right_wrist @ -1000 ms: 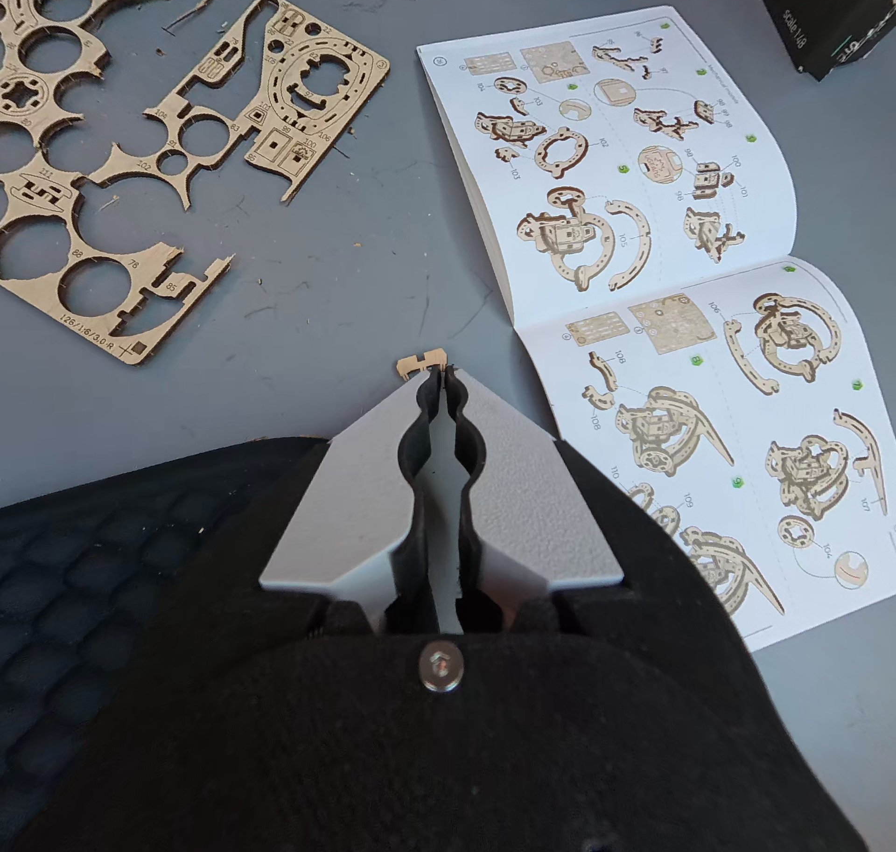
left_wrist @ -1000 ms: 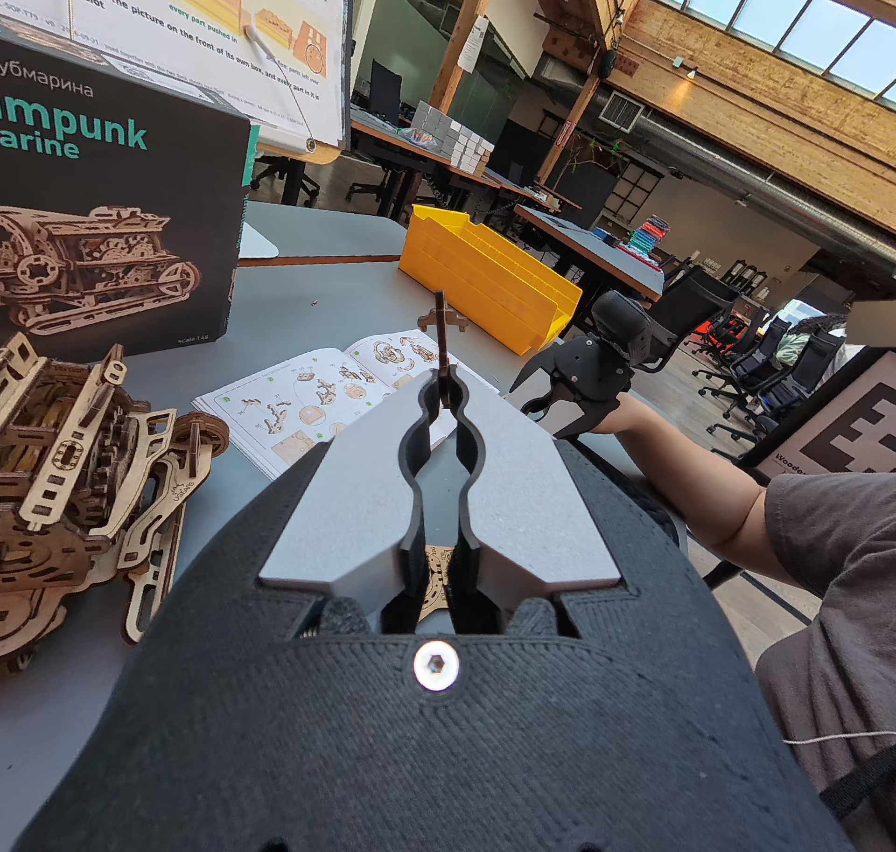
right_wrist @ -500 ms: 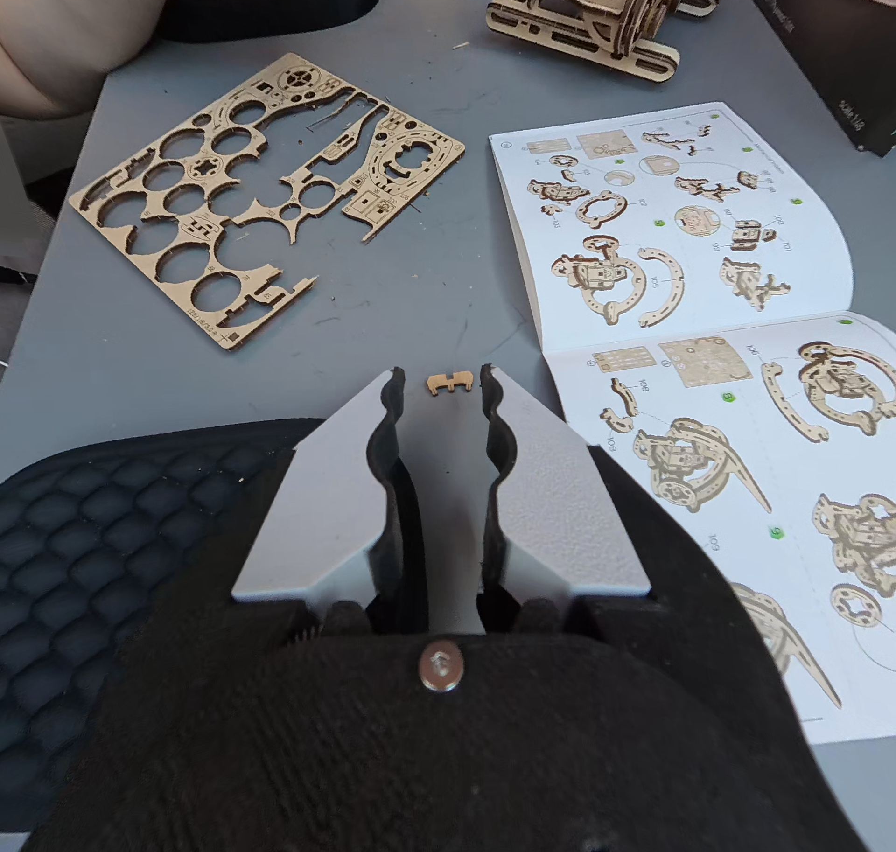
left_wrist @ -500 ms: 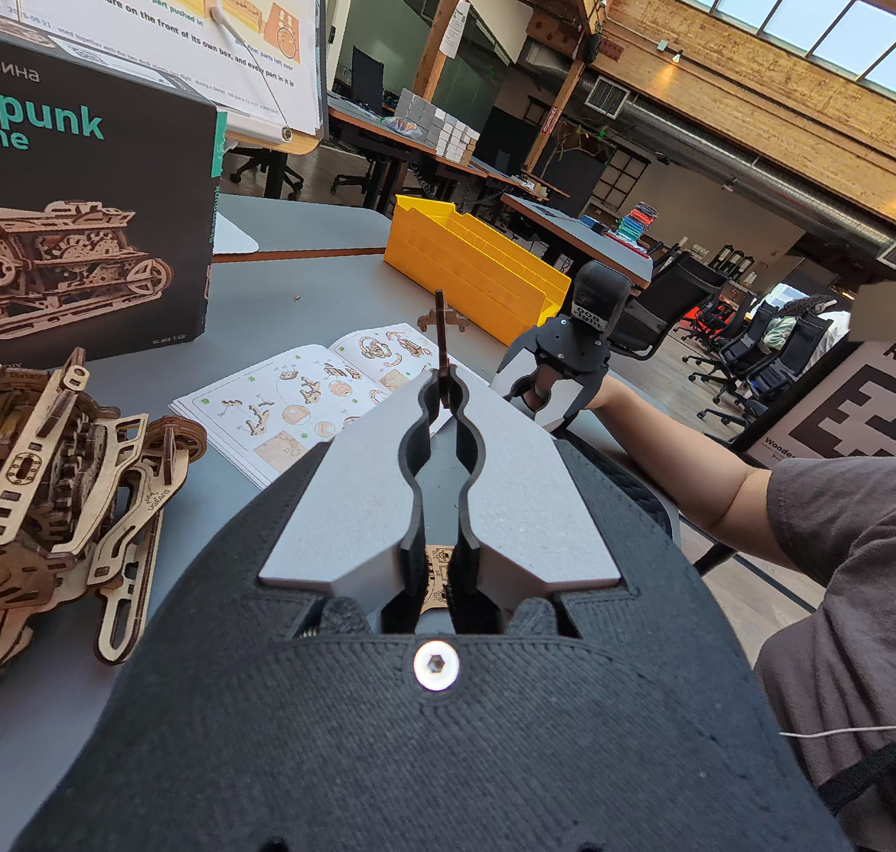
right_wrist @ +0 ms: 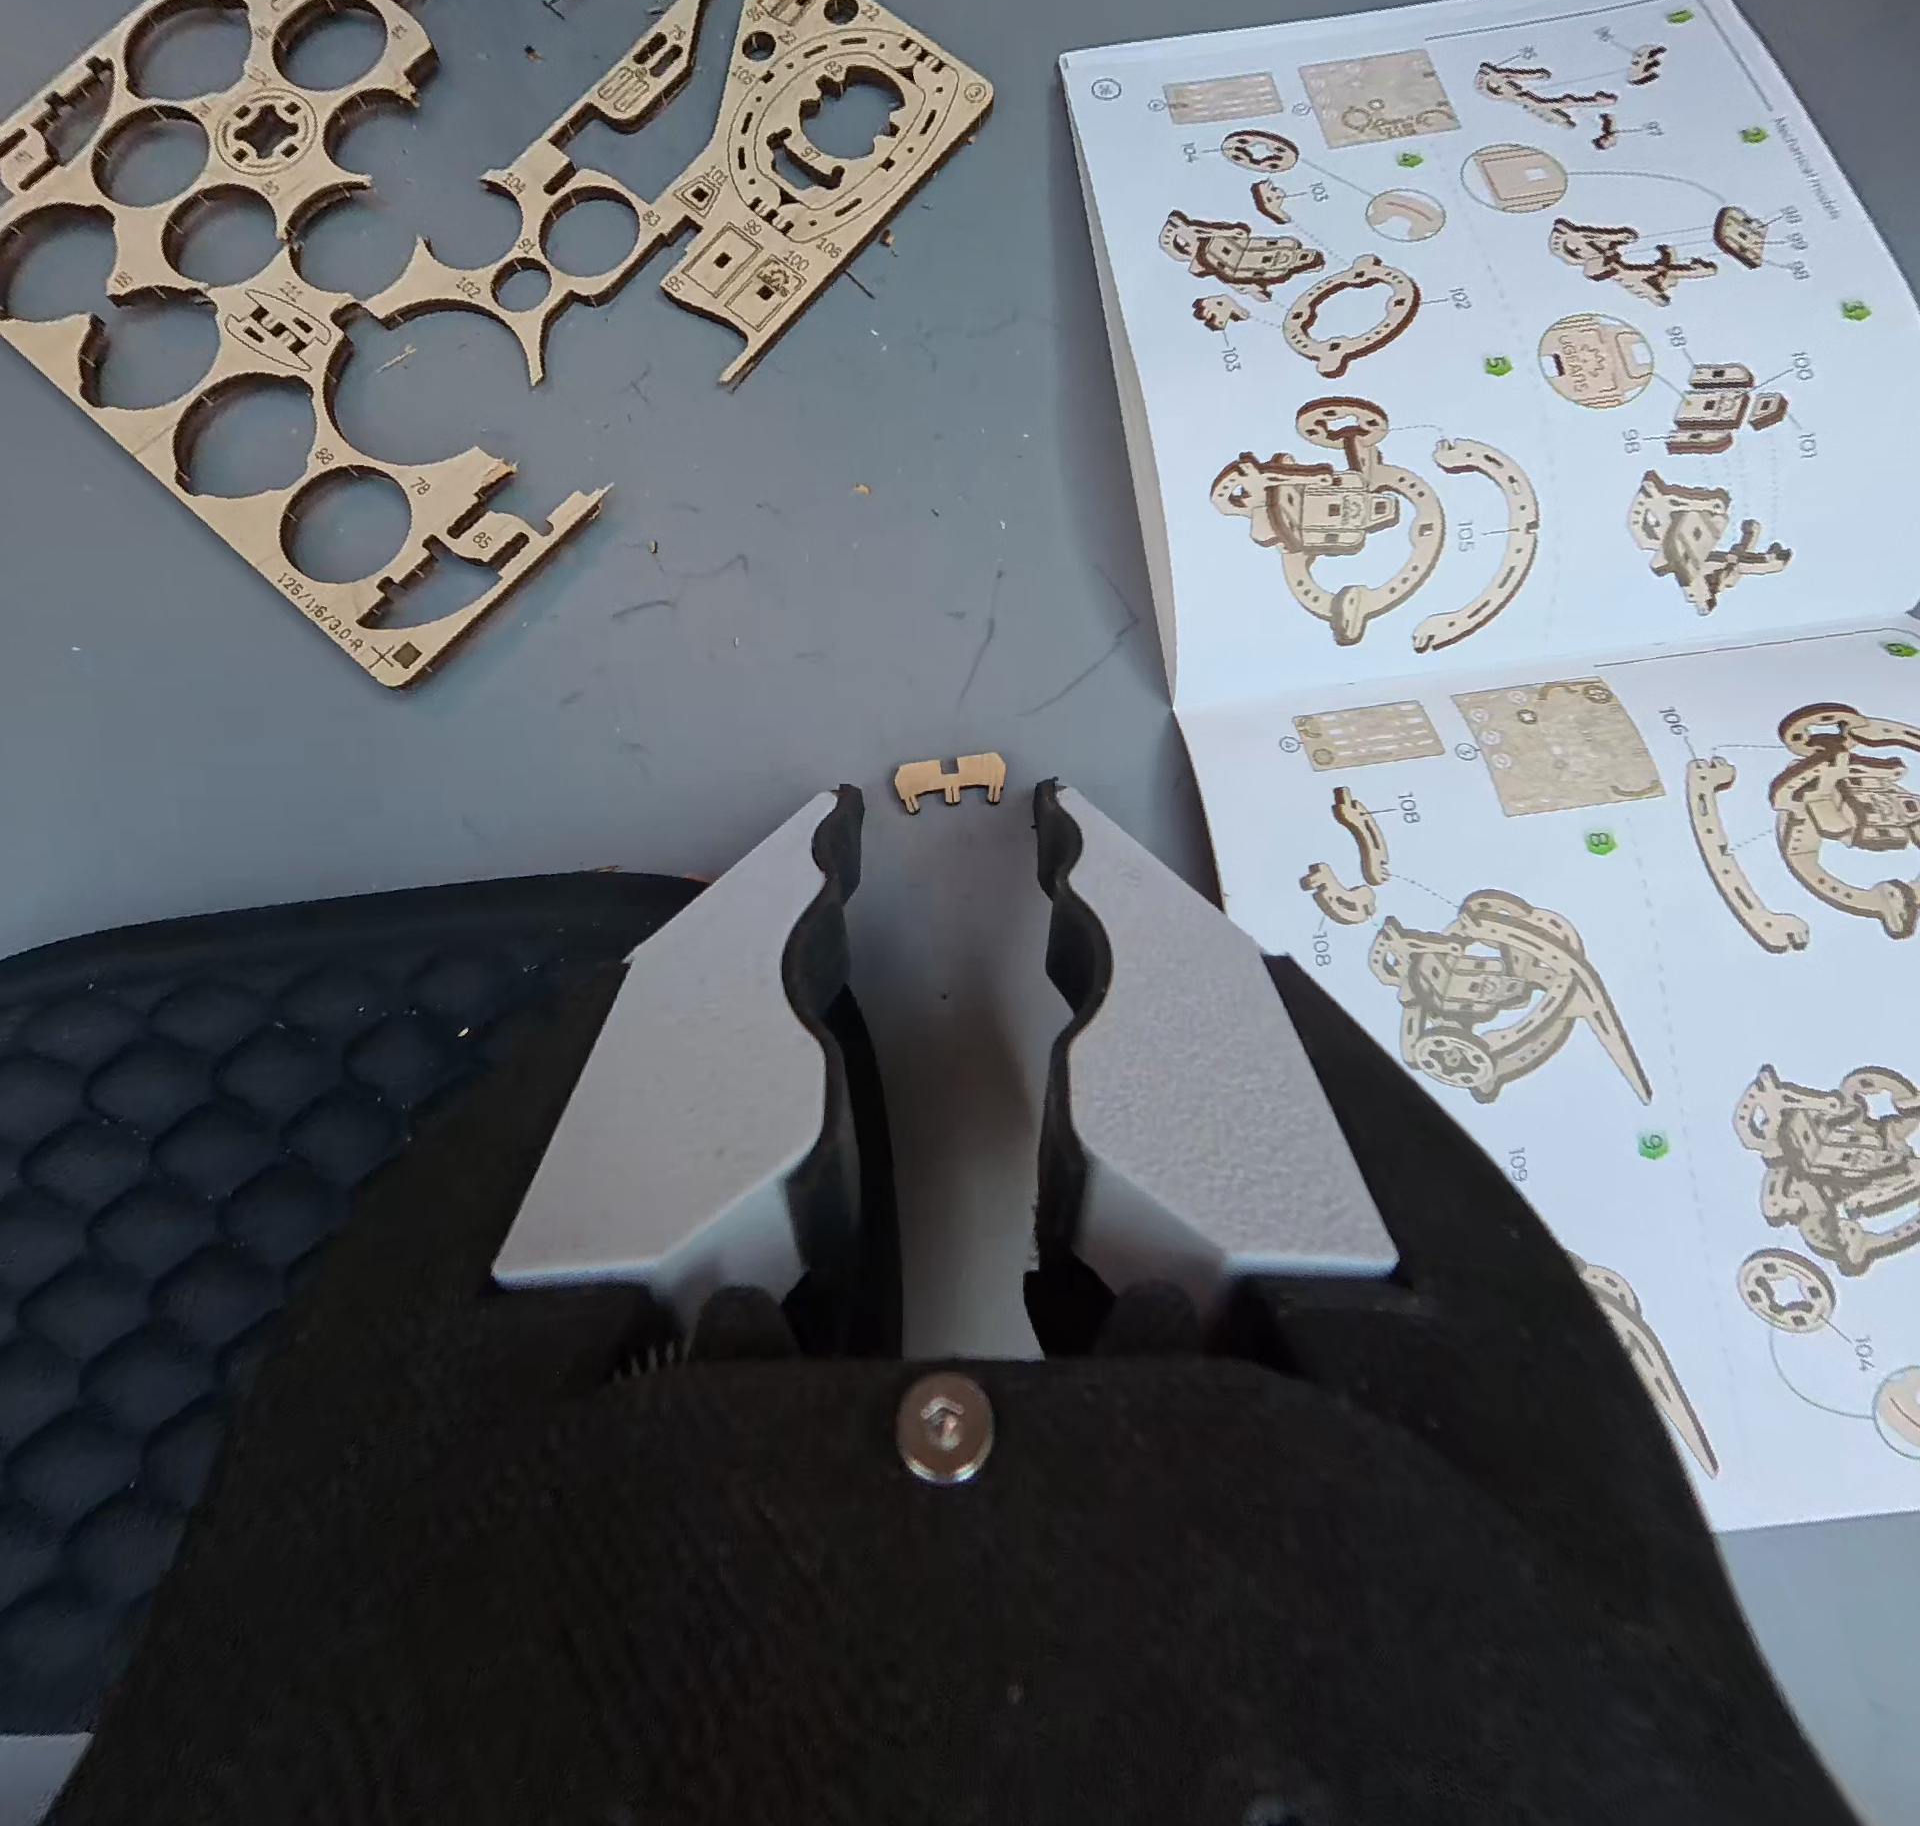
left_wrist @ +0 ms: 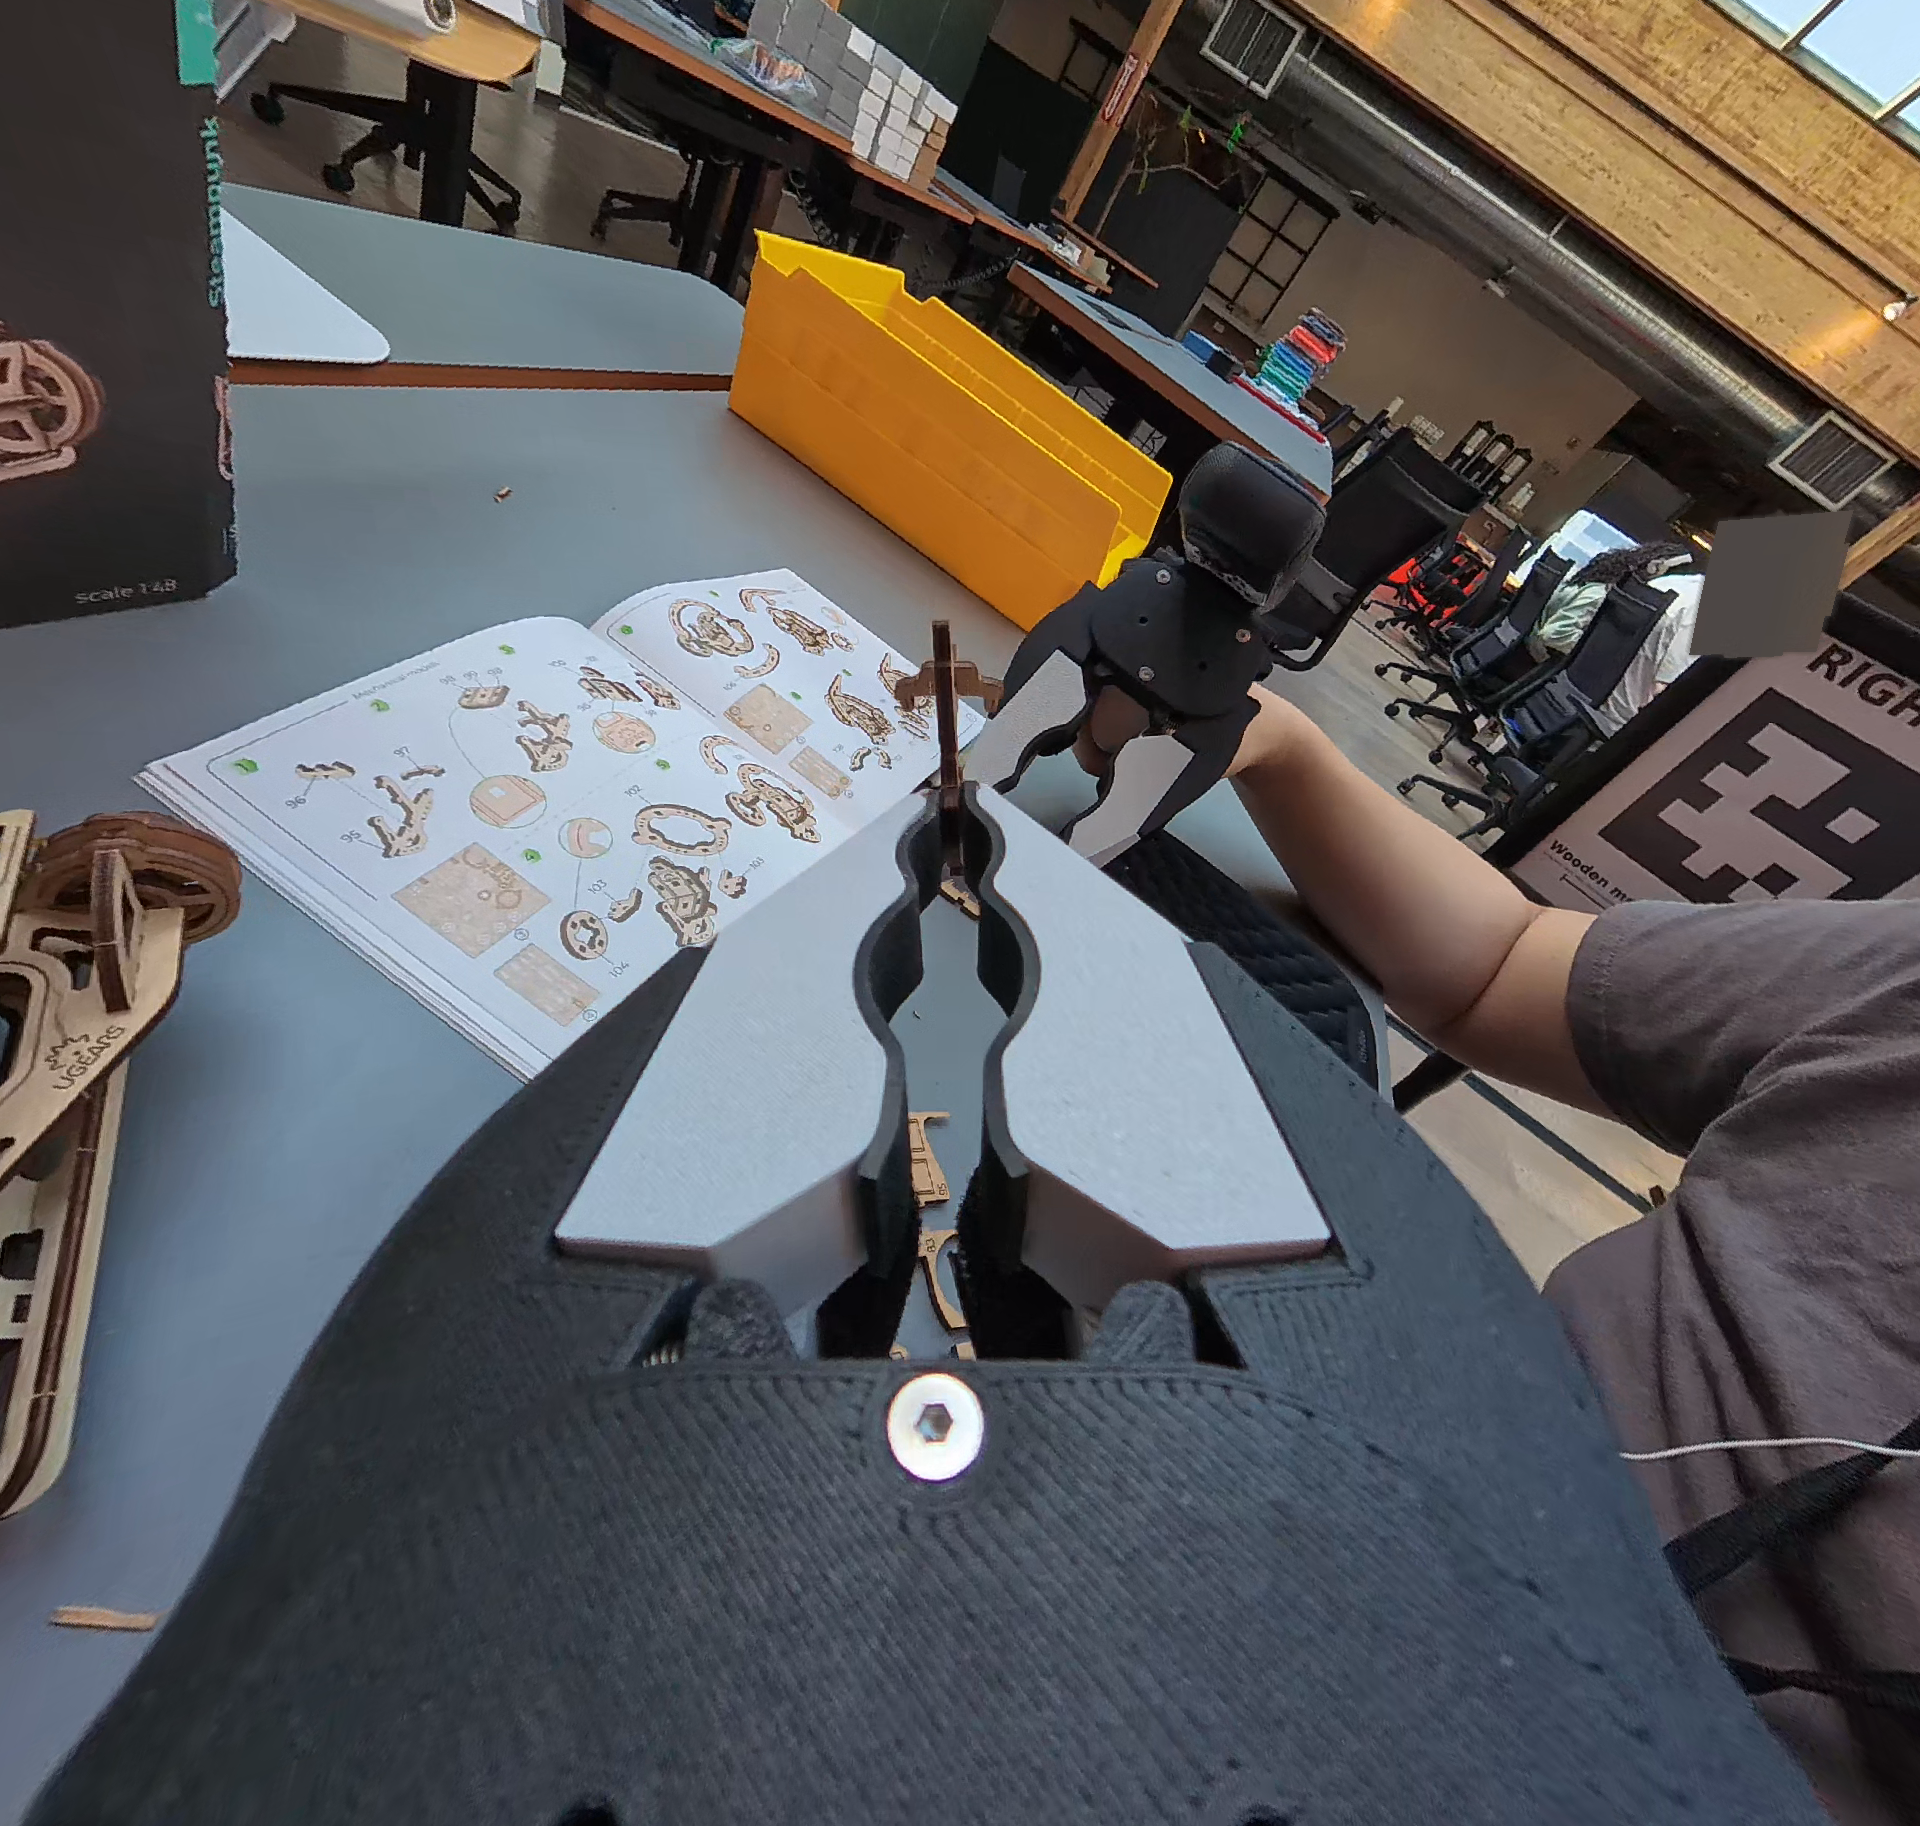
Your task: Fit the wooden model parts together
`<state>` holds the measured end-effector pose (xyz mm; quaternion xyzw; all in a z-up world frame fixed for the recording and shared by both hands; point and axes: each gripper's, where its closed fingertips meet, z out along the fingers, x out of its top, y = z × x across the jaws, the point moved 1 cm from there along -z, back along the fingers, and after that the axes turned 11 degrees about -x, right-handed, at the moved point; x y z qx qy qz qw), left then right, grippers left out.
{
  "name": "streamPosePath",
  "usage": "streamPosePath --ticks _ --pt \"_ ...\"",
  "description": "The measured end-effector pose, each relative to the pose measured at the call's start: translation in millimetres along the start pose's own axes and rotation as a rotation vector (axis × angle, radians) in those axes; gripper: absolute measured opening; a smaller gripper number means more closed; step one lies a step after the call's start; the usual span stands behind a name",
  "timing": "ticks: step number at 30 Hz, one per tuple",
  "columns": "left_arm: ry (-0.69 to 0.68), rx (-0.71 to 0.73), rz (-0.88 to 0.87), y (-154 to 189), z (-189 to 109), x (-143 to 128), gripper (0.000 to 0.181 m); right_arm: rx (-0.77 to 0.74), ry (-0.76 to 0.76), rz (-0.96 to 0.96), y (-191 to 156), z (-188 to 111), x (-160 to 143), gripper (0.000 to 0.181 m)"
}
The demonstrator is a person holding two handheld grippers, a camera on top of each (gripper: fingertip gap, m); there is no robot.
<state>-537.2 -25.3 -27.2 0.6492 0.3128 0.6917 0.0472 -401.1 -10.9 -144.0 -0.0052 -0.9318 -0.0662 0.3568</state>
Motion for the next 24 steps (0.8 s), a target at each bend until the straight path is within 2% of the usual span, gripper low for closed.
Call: streamPosePath --ticks 4,11,18,21,24 --pt "-0.006 0.019 0.034 -0.5 -2.1 1.9 0.0 0.036 0.021 0.016 0.4 0.0 0.8 0.03" --pt "0.043 0.044 0.055 -2.9 -16.4 15.8 0.0 -0.005 -0.004 -0.084 0.6 2.4 1.5 0.021" --pt "0.085 0.069 0.068 -6.4 -30.4 27.1 0.0 -0.01 0.045 -0.127 -0.5 2.4 2.5 0.019" --pt "0.074 0.075 0.079 -7.7 -33.3 27.5 0.0 -0.019 0.081 -0.113 -0.5 1.3 6.0 0.019" --pt "0.048 0.061 0.088 -5.6 -33.2 25.8 0.0 0.022 0.188 -0.017 -3.6 -9.9 21.2 0.019"
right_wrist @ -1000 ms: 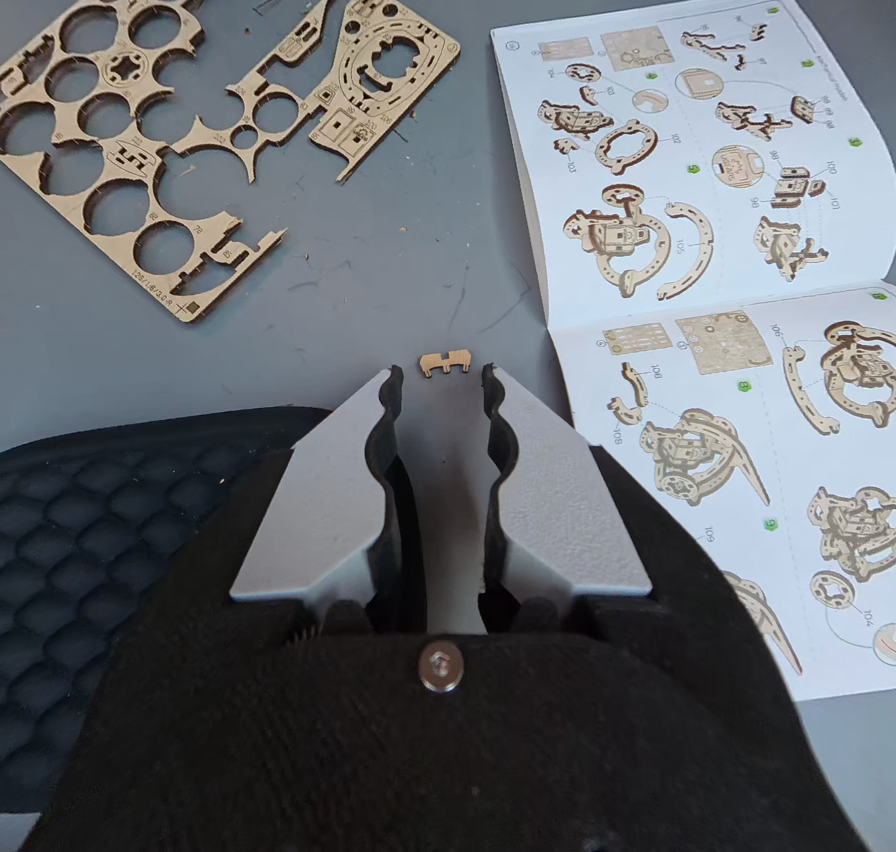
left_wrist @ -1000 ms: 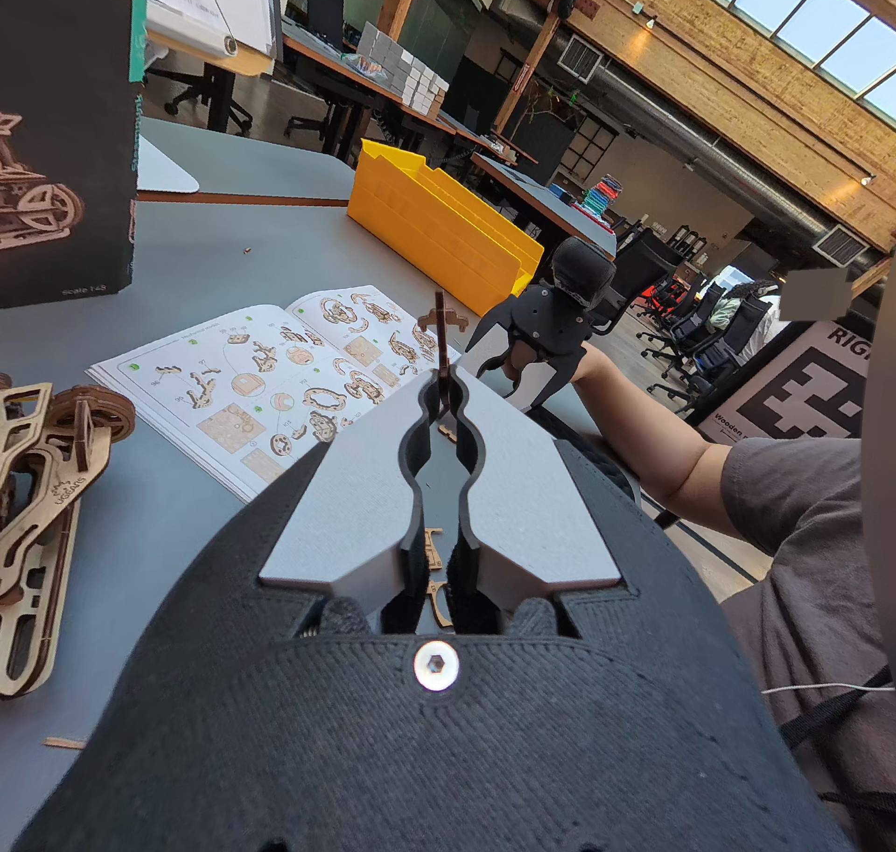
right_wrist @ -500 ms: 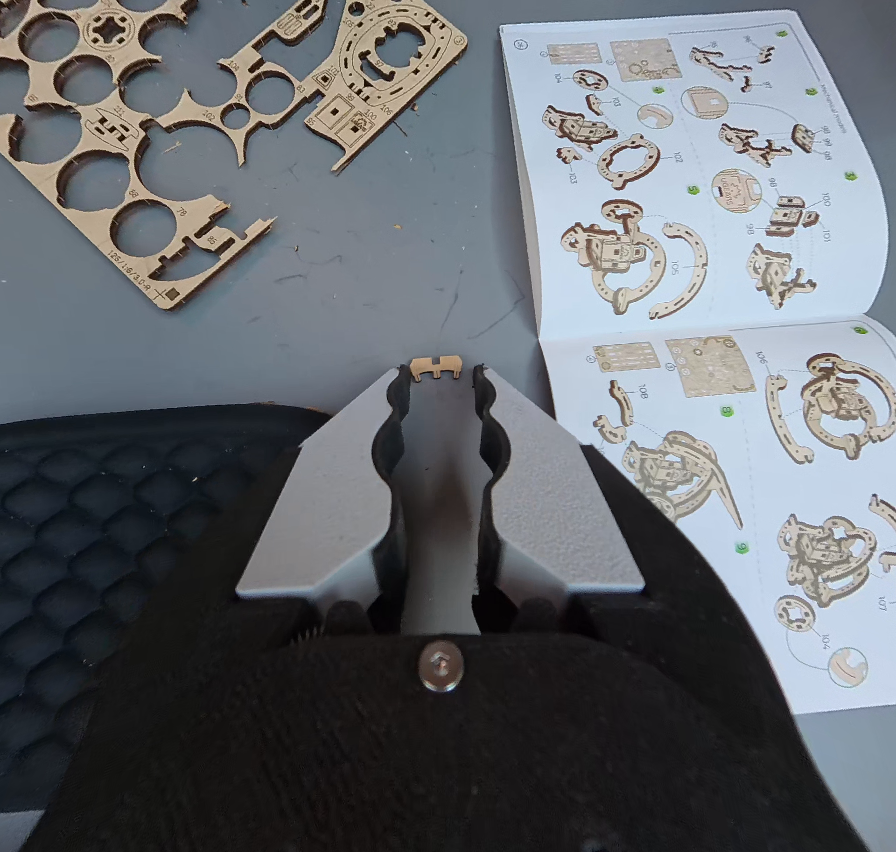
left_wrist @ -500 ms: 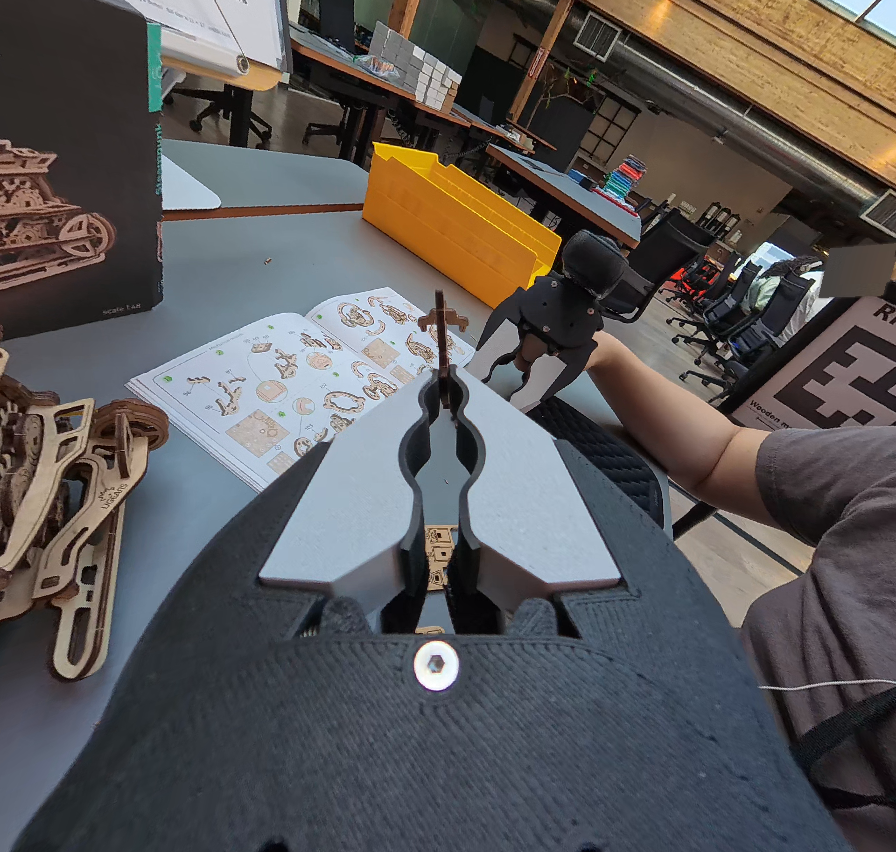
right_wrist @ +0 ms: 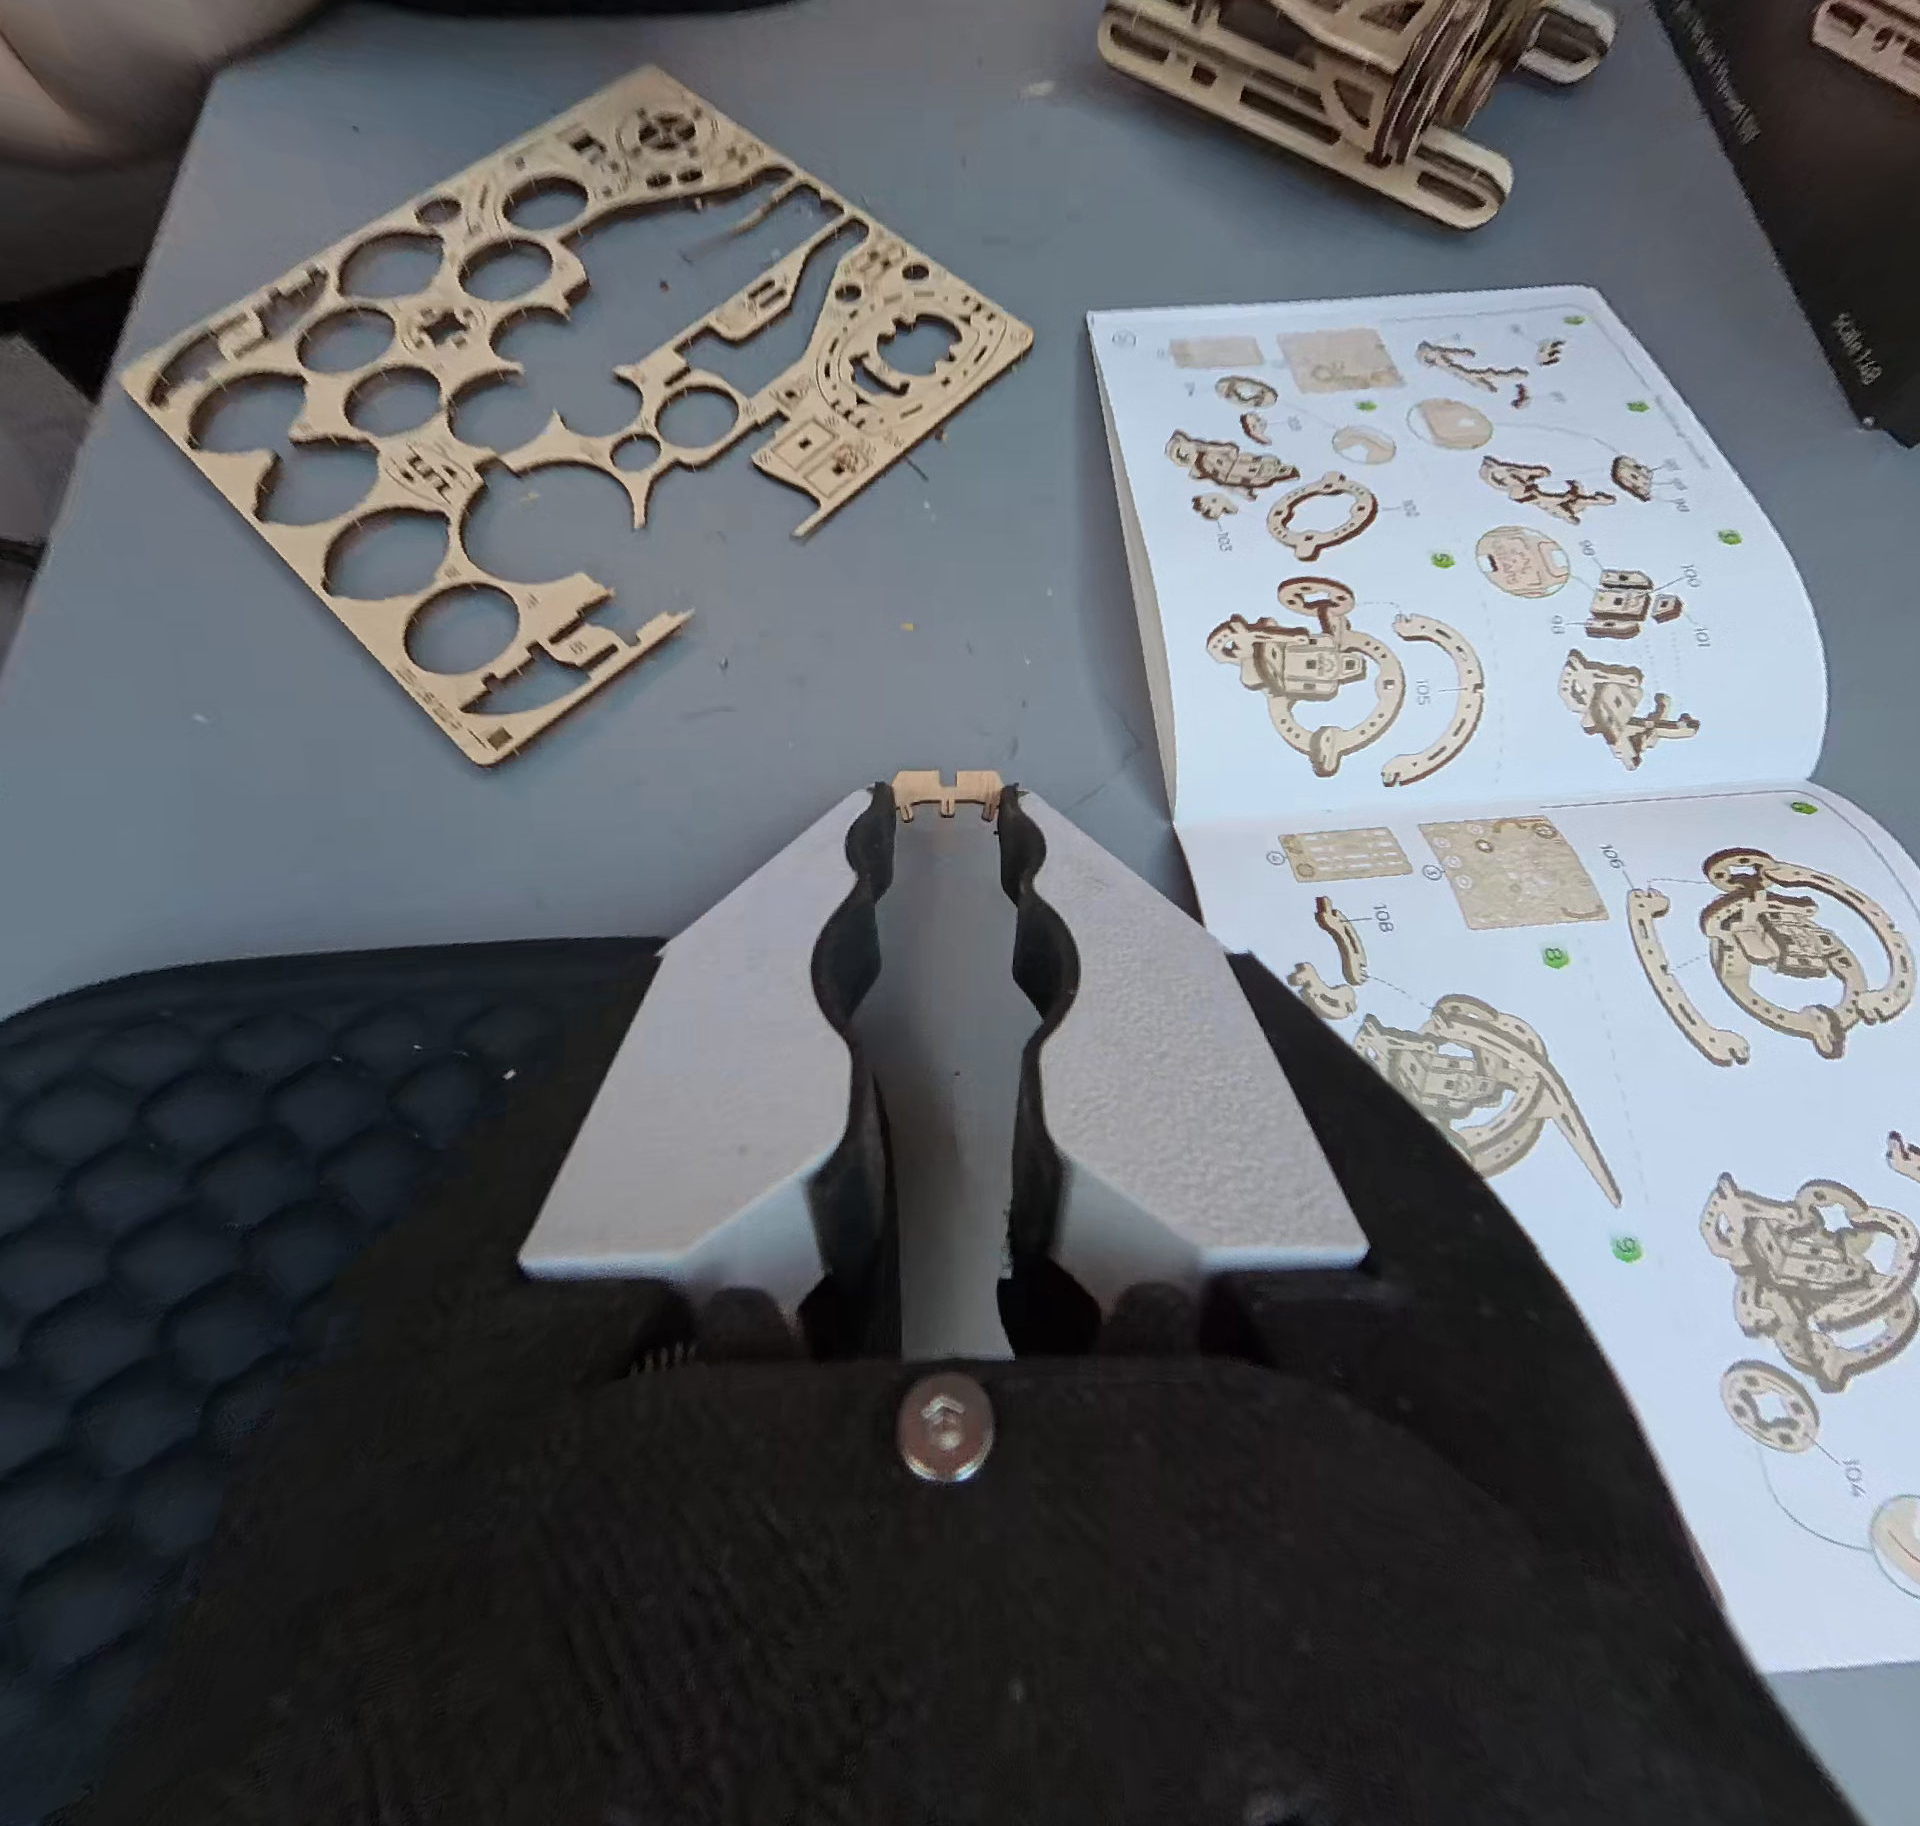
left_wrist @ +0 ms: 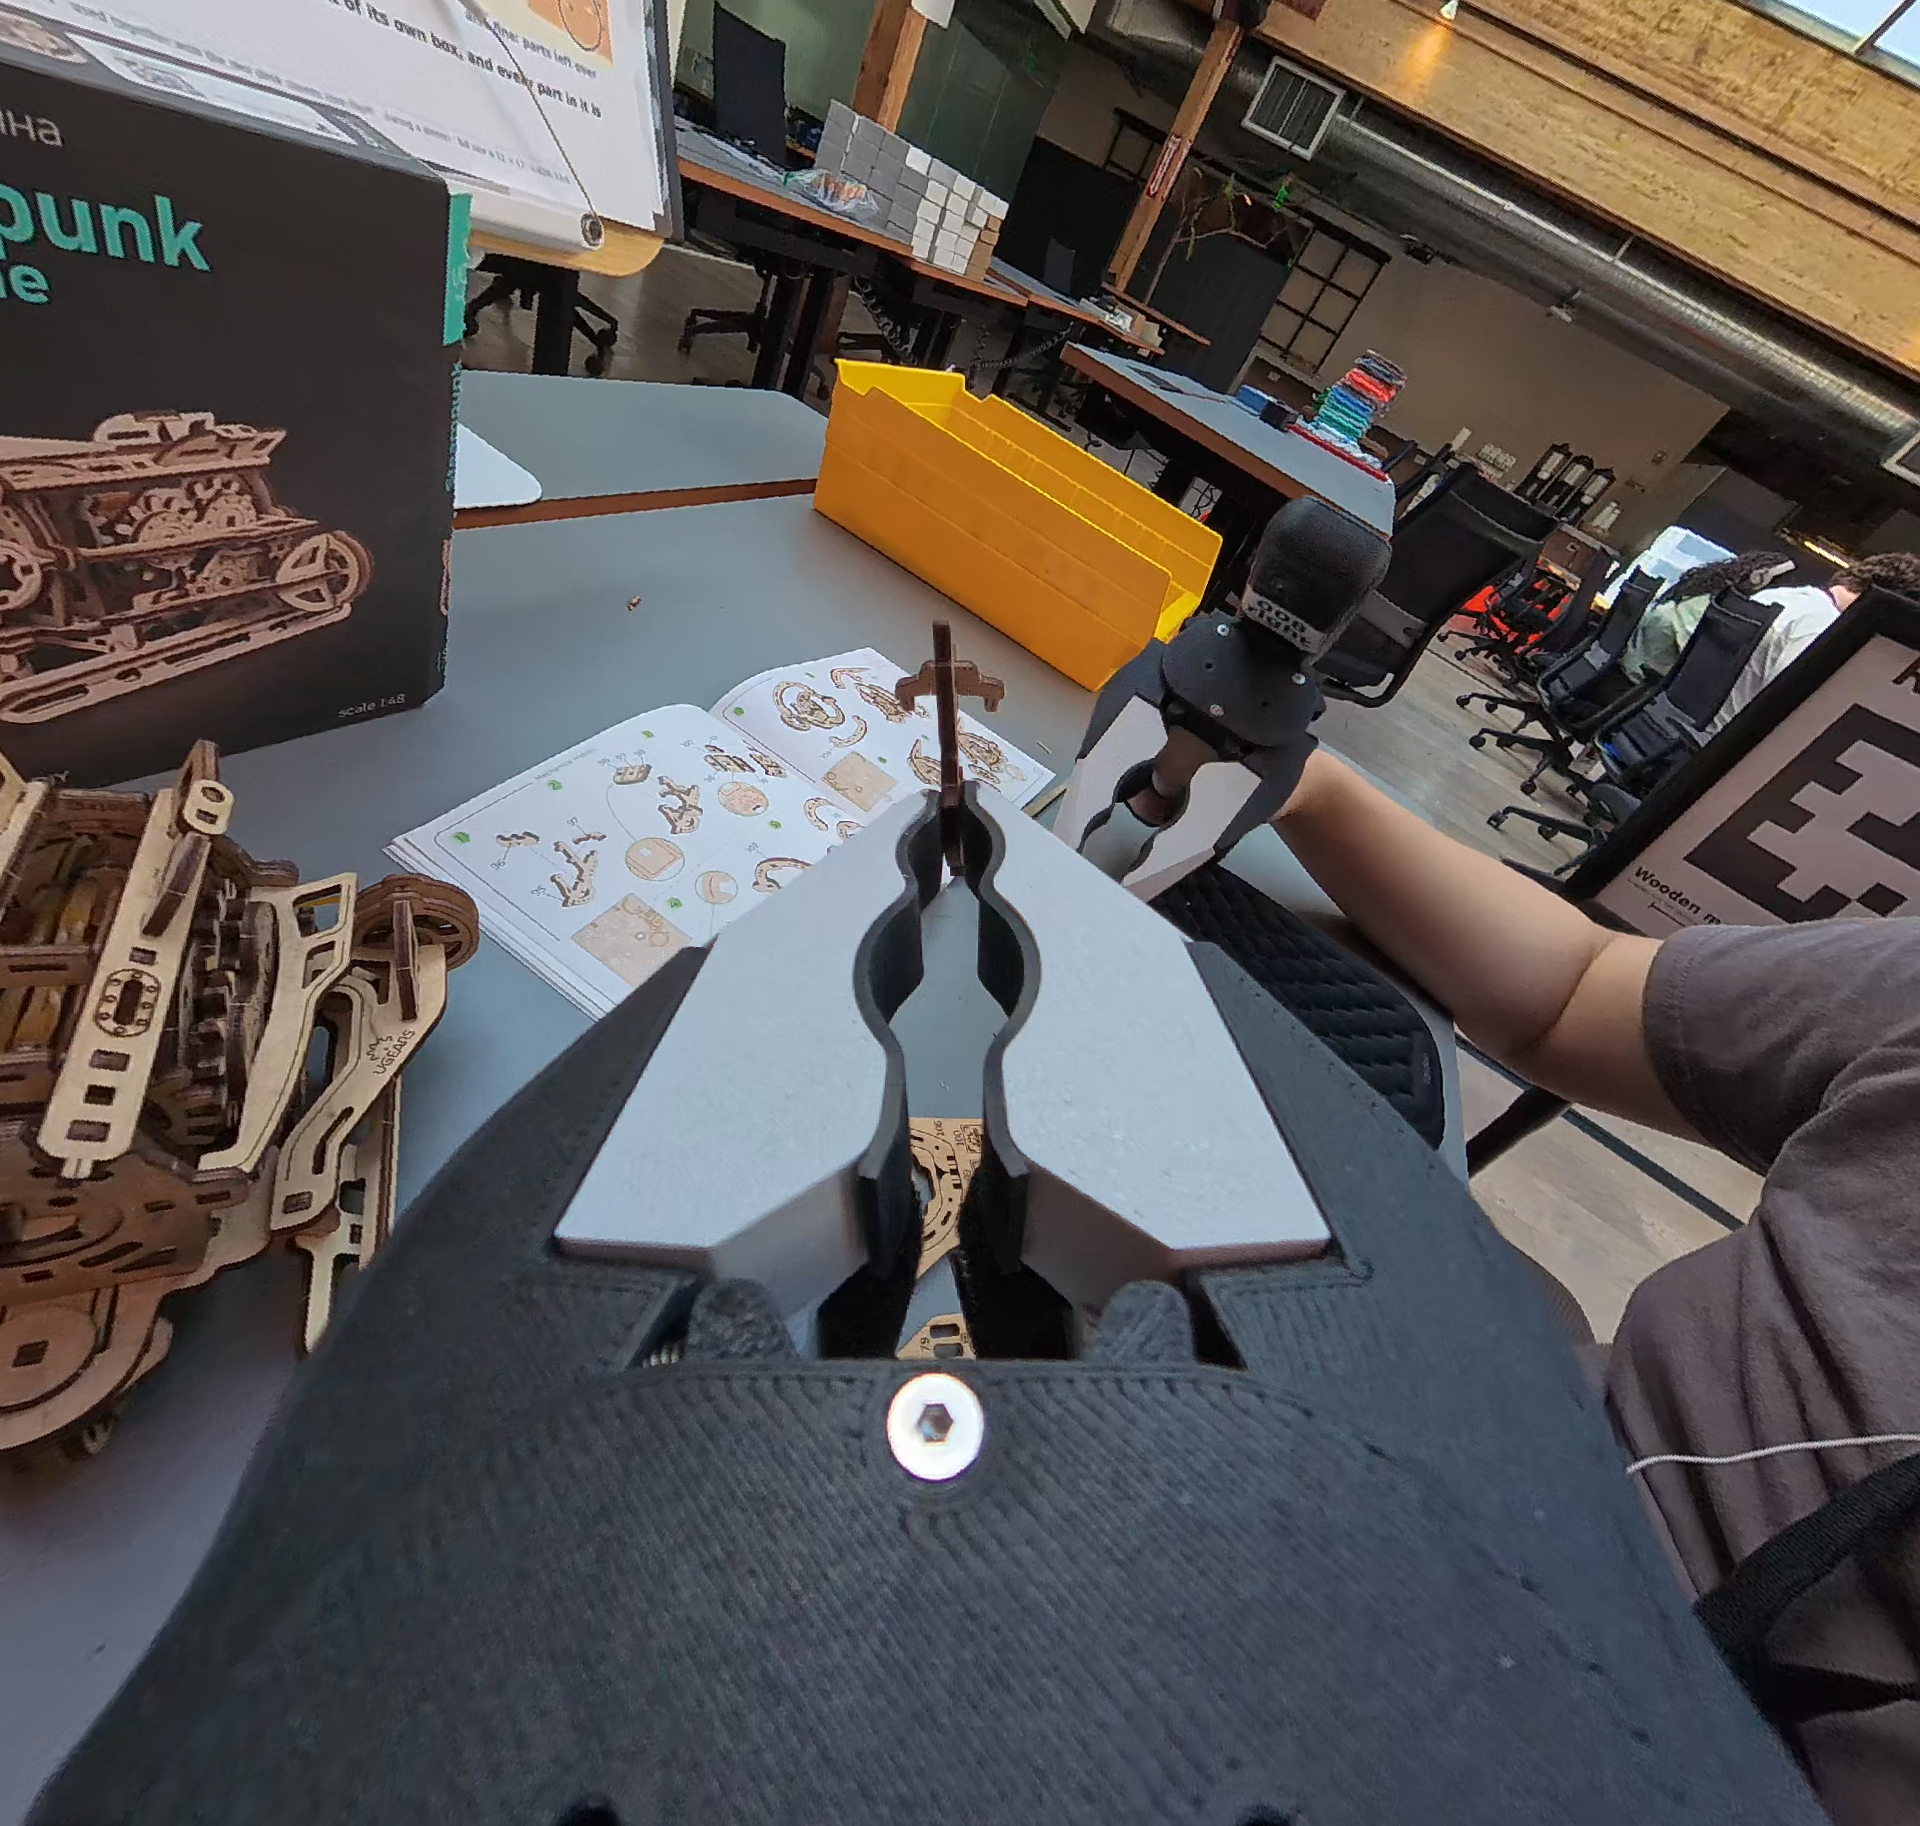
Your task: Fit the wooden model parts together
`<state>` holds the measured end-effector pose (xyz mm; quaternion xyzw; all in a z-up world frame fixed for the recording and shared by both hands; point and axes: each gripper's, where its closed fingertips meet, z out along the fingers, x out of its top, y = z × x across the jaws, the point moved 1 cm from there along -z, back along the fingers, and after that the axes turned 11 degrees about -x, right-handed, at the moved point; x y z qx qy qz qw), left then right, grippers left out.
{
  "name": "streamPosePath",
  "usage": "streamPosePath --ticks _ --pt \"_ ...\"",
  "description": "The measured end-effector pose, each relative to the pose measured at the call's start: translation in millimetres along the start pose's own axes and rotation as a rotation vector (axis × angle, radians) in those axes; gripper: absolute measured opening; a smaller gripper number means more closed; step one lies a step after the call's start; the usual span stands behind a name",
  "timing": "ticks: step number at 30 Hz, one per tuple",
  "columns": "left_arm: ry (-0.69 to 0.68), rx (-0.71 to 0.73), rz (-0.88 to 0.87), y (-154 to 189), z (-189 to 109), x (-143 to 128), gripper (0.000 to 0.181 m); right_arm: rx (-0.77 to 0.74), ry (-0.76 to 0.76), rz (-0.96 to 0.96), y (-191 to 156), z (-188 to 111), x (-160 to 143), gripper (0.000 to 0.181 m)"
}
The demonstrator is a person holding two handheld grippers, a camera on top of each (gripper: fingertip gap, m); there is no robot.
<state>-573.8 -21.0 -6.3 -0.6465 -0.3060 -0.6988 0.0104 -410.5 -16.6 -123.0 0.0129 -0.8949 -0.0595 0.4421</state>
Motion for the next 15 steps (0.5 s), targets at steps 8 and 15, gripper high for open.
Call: streamPosePath --ticks 8,15 --pt "-0.074 -0.096 0.06 19.4 12.6 -9.0 0.0 0.058 0.281 0.246 7.7 -30.4 60.4 0.018" --pt "-0.02 -0.125 0.067 23.9 7.9 0.5 0.0 0.044 0.367 0.195 22.7 -67.2 137.9 0.018"
